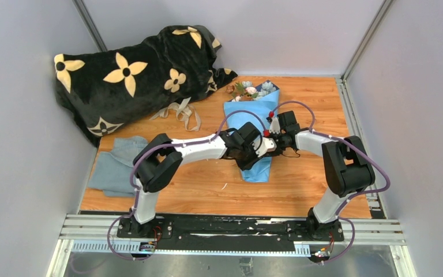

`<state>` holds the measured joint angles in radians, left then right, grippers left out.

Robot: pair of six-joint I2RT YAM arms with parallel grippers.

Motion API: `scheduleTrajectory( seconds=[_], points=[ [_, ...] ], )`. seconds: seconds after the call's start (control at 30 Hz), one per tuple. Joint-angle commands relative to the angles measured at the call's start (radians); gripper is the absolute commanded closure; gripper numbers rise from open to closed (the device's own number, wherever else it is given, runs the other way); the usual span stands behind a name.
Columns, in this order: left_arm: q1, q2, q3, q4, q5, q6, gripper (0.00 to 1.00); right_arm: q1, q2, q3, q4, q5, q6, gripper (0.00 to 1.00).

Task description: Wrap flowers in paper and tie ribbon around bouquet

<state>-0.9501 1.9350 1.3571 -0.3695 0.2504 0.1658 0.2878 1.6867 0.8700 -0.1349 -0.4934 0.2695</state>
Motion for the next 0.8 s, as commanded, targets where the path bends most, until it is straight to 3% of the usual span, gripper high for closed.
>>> scheduleTrajectory(
  seconds=[0.0, 0.27, 0.53, 0.6, 0.67, 0.77],
  points=[
    [0.025, 0.059, -0.035, -0.064, -0.027, 0.04, 0.81, 0.018, -0.012, -0.035, -0.055, 0.05, -0.01, 1.0],
    [-0.021, -0.008, -0.162, -0.142, 0.073, 0.148, 0.8, 0.017, -0.007, -0.038, -0.047, 0.05, -0.008, 1.0],
    [-0.06, -0.137, -0.023, -0.351, 0.135, 0.278, 0.74, 0.028, -0.008, 0.003, -0.078, 0.039, -0.011, 1.0],
    [-0.03, -0.147, 0.055, -0.402, 0.153, 0.283, 0.74, 0.031, -0.011, 0.004, -0.081, 0.044, -0.01, 1.0],
    [0.075, -0.151, 0.117, -0.389, 0.171, 0.249, 0.72, 0.033, -0.01, 0.003, -0.081, 0.05, -0.007, 1.0],
    [0.257, -0.133, 0.161, -0.294, 0.112, 0.15, 0.59, 0.038, -0.006, 0.006, -0.085, 0.056, -0.007, 1.0]
  ],
)
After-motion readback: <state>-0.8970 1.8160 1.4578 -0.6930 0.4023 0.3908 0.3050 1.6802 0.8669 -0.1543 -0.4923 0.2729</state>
